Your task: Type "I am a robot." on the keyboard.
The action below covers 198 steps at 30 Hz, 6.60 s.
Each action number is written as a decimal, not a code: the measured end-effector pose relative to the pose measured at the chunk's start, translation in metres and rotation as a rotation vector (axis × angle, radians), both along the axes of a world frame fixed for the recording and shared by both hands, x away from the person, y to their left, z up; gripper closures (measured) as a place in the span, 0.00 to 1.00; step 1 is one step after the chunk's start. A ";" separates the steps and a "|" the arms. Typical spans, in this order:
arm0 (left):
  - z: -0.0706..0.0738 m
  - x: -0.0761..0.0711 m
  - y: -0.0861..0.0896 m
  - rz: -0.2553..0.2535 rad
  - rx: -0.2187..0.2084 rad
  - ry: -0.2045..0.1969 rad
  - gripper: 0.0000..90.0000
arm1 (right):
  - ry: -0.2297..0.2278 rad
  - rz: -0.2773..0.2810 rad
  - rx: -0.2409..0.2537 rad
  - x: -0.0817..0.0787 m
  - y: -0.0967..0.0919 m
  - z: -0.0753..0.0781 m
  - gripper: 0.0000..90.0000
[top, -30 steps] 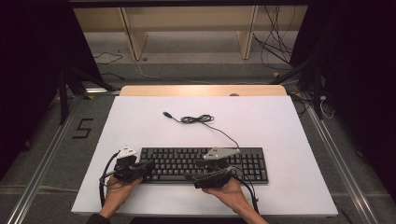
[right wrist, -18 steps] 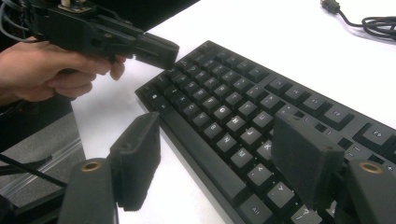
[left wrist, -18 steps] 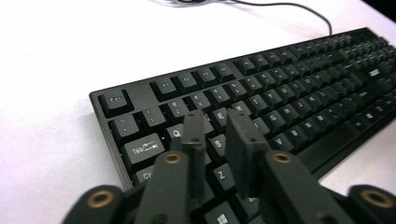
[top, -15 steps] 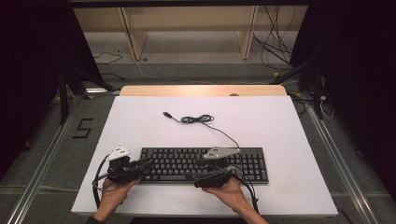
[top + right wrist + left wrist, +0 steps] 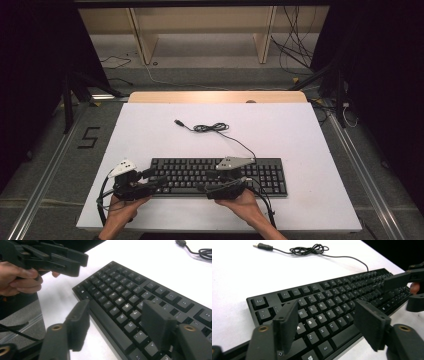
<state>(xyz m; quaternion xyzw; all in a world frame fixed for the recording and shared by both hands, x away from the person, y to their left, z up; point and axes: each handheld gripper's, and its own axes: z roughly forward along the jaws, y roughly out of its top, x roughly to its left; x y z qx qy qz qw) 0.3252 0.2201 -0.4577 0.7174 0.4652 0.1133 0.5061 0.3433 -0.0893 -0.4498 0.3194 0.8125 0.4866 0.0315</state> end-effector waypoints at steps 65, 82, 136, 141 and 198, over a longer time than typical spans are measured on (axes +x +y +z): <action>-0.001 -0.015 0.000 -0.017 -0.021 -0.031 0.30 | 0.024 0.035 -0.187 0.004 0.031 -0.034 1.00; -0.001 -0.014 0.003 -0.004 -0.021 -0.037 0.30 | 0.031 0.012 -0.084 0.007 0.019 -0.023 0.84; -0.001 -0.013 0.006 0.016 -0.024 -0.035 0.30 | 0.005 -0.139 -0.139 0.041 0.001 -0.013 1.00; -0.001 -0.013 0.006 0.014 -0.022 -0.034 0.30 | 0.014 -0.137 -0.144 0.043 0.003 -0.014 1.00; -0.022 0.055 -0.055 -0.077 0.241 0.125 0.99 | -0.009 -0.094 -0.036 0.017 -0.009 0.005 0.40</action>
